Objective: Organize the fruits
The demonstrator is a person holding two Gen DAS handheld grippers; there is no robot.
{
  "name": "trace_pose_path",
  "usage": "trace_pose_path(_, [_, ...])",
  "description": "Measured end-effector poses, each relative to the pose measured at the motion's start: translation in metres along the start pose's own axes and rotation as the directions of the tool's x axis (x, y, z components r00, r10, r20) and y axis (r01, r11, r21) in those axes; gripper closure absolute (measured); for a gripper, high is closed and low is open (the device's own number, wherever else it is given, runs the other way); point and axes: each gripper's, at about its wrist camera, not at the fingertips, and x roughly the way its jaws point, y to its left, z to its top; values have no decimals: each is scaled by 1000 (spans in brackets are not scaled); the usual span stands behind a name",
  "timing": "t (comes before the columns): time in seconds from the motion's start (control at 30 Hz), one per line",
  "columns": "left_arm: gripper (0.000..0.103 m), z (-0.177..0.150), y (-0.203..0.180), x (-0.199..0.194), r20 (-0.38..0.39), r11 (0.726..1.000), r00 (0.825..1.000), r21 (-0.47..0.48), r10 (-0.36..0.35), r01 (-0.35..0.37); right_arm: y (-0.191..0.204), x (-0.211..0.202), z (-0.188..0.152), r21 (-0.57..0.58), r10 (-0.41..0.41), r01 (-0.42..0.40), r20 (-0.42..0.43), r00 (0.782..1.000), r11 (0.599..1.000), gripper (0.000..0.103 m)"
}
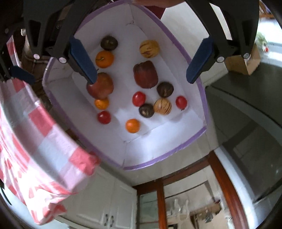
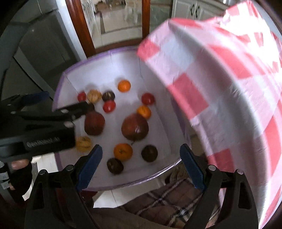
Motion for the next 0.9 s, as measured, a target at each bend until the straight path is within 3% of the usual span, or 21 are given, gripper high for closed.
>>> trace_pose_path(0.9, [2,4,-1,-1,5,1000,1000,-2,4,-4,6,10,-3,-11,-3,2,-46,999,1000,16])
